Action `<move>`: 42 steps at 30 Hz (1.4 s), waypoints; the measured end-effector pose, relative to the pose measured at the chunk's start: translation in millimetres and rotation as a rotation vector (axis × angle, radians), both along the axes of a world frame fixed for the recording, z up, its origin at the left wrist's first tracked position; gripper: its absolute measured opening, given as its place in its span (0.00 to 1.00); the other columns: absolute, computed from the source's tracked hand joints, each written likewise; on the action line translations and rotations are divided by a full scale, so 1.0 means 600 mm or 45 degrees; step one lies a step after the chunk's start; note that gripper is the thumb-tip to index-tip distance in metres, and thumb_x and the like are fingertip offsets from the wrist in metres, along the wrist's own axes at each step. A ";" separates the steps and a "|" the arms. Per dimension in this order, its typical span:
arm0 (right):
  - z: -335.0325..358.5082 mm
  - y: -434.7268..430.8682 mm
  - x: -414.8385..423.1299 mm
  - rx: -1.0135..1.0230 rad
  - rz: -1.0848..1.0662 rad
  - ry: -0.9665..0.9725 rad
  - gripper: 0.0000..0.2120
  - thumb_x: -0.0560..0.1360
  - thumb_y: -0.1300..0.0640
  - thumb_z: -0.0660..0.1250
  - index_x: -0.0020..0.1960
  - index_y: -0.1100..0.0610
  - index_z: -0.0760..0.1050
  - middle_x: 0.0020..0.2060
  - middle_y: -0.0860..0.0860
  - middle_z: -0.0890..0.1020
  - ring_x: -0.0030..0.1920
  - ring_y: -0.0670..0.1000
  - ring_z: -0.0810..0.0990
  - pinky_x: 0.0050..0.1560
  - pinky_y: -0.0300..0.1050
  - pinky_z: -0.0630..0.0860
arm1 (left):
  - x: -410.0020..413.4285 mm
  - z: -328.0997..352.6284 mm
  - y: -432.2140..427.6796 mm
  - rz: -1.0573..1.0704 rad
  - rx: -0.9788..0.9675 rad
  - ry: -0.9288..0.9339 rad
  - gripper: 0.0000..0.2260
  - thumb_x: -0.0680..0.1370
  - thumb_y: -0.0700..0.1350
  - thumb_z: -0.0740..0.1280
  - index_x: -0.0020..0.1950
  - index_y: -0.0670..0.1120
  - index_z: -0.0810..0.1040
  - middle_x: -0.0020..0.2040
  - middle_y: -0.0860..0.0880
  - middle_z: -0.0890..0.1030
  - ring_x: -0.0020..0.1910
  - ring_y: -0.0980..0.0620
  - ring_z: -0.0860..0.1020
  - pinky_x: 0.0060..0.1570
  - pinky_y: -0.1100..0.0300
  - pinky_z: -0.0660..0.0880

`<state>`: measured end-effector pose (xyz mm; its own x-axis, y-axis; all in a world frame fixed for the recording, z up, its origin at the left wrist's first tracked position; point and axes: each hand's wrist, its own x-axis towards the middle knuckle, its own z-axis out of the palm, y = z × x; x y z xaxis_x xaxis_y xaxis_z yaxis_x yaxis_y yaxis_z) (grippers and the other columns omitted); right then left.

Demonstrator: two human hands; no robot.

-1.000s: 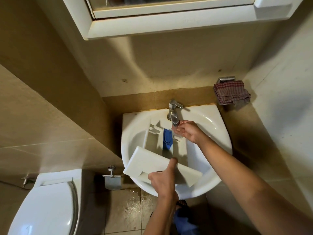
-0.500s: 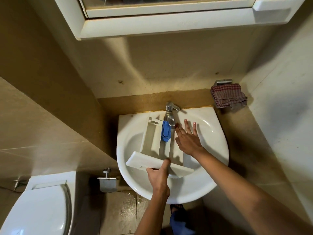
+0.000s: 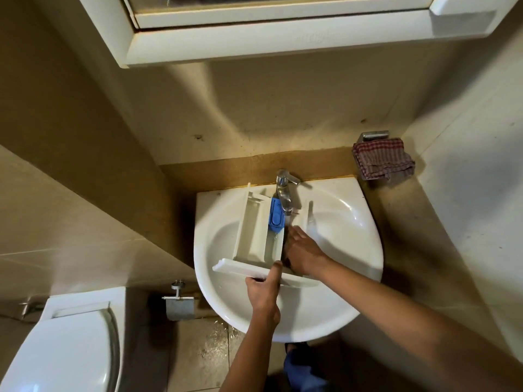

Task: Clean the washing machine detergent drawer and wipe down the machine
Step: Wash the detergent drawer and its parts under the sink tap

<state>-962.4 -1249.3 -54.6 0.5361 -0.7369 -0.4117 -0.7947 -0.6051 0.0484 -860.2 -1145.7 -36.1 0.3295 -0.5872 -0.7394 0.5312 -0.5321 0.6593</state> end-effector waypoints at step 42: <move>0.011 -0.038 0.003 -0.222 1.184 -0.283 0.26 0.80 0.51 0.55 0.77 0.53 0.57 0.77 0.48 0.56 0.77 0.49 0.47 0.76 0.52 0.41 | 0.031 -0.048 0.012 -0.171 -0.209 0.179 0.55 0.53 0.73 0.74 0.71 0.43 0.66 0.65 0.44 0.77 0.63 0.50 0.77 0.57 0.61 0.77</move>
<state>-960.5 -1271.8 -47.8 0.9875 -0.0205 -0.1560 -0.0044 -0.9946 0.1032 -841.4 -1138.5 -64.7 0.1412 -0.7348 -0.6634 0.5555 -0.4958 0.6675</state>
